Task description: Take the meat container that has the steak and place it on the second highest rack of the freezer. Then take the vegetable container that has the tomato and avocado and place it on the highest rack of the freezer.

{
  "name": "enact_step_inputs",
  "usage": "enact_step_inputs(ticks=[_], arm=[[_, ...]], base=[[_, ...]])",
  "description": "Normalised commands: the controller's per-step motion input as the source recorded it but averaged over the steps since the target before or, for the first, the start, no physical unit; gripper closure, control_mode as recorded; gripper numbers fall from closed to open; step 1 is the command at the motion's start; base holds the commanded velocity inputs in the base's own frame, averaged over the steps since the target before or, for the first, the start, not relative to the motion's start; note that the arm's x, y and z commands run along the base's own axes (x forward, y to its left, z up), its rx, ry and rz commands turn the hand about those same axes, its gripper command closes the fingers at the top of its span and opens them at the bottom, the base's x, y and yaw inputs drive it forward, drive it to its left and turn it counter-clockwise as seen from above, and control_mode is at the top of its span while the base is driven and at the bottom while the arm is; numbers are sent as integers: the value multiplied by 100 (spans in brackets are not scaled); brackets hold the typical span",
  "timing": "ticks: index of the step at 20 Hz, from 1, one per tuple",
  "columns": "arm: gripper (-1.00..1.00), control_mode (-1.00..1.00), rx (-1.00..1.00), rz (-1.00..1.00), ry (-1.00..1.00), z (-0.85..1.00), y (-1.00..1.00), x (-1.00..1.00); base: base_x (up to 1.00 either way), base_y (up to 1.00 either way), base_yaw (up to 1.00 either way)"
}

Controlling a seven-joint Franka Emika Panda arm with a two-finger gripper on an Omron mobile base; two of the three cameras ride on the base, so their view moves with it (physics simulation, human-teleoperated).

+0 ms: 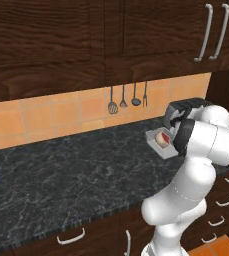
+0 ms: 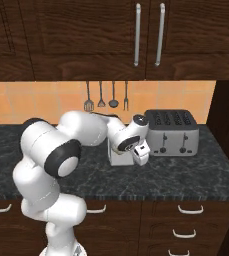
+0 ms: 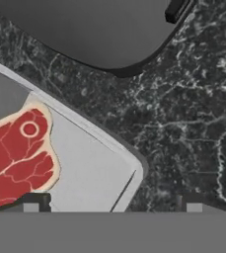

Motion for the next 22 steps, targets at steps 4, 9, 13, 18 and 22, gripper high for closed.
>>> enact_step_inputs(ticks=[4, 9, 13, 18, 22], arm=[[-100, -100, 0, 0, 0, -29, 0, 10], [-100, -100, 0, 0, 0, -34, 0, 0], [-100, -100, 0, 0, 0, -31, 0, 1], [-100, -100, 0, 0, 1, -32, 2, 12], [100, -100, 0, 0, 4, -32, 17, 27]], base=[[0, 0, 0], [0, 0, 0], [0, 0, 0], [0, 0, 0], [0, 0, 0]])
